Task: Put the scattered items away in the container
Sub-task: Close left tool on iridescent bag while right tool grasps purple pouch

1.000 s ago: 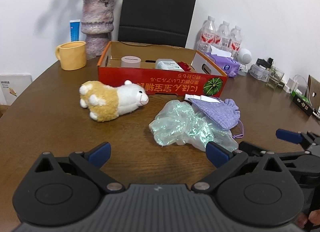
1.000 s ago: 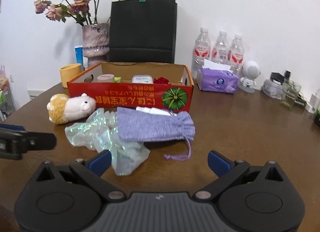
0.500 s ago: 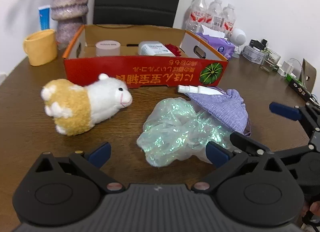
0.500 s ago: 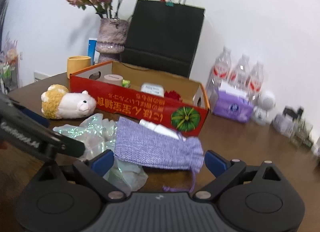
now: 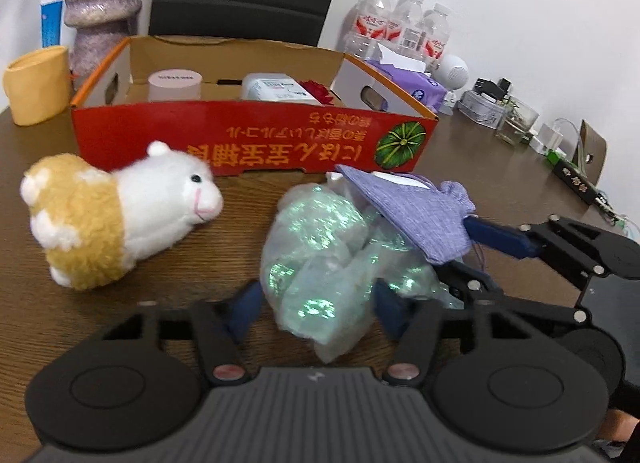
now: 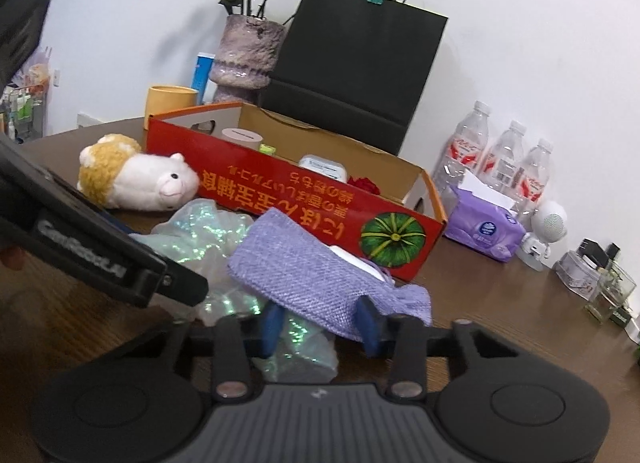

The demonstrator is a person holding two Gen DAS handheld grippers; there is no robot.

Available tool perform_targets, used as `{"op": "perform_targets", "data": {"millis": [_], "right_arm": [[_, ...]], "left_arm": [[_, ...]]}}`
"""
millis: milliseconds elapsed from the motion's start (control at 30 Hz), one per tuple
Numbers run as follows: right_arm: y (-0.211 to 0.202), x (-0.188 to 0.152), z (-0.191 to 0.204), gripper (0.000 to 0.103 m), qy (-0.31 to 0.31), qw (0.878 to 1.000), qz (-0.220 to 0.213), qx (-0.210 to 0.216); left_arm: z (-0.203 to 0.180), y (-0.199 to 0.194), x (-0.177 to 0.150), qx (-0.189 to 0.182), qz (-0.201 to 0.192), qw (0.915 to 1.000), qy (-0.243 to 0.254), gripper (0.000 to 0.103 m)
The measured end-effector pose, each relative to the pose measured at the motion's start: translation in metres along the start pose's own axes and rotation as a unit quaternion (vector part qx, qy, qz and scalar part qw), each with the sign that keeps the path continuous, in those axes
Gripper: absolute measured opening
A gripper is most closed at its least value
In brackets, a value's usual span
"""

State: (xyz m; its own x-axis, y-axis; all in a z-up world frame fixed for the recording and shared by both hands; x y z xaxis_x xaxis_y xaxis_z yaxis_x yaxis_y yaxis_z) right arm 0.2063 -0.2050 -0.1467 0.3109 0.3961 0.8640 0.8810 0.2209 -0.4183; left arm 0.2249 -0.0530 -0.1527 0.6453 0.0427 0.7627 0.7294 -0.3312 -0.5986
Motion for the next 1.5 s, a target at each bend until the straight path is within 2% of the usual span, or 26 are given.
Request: {"op": "perform_targets", "data": {"millis": [67,200,333,667,933,1233,1367,1500], "right_arm": [[0.001,-0.001,0.003,0.015,-0.001,1.000,-0.002,0.003],[-0.001,-0.001,0.003,0.007,0.016,1.000,-0.009,0.004],[-0.008,-0.001,-0.002,0.004,0.042,0.999,-0.021,0.011],[-0.027,0.003,-0.007,0.003,0.058,0.997,-0.057,0.002],[-0.053,0.004,-0.005,0.003,0.073,0.994,-0.084,0.002],[-0.083,0.004,-0.012,0.003,0.157,0.981,-0.099,0.045],[-0.087,0.000,-0.017,0.003,0.204,0.972,-0.087,0.078],[-0.086,-0.004,-0.023,0.003,0.234,0.965,-0.077,0.085]], "left_arm": [[0.000,0.001,-0.001,-0.009,-0.002,1.0000,-0.001,0.026],[-0.001,0.000,-0.003,-0.015,-0.010,0.9998,-0.001,0.019],[0.001,-0.005,-0.005,-0.017,-0.018,0.9997,-0.005,0.014],[-0.013,-0.040,-0.007,-0.015,-0.070,0.9973,0.017,0.010],[-0.019,-0.078,-0.014,-0.004,-0.101,0.9947,0.016,0.010],[-0.019,-0.117,-0.017,0.010,-0.128,0.9915,0.022,0.010],[-0.017,-0.128,-0.018,0.024,-0.136,0.9902,0.021,0.009],[-0.012,-0.133,-0.020,0.036,-0.135,0.9900,0.015,0.009]]}}
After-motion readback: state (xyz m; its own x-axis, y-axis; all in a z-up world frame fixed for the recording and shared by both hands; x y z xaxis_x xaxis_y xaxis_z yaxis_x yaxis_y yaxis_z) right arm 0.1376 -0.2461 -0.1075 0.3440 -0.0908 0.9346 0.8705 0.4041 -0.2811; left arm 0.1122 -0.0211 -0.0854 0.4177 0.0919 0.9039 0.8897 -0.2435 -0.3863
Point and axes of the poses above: each gripper's, at about its wrist camera, not at the fingertips, and y roughly the way its jaws point, z to its left, x to its top, the point moved 2 cm from there along y, roughly the way its jaws point, and after that the axes turned 5 degrees about -z, right-handed, at the moved point
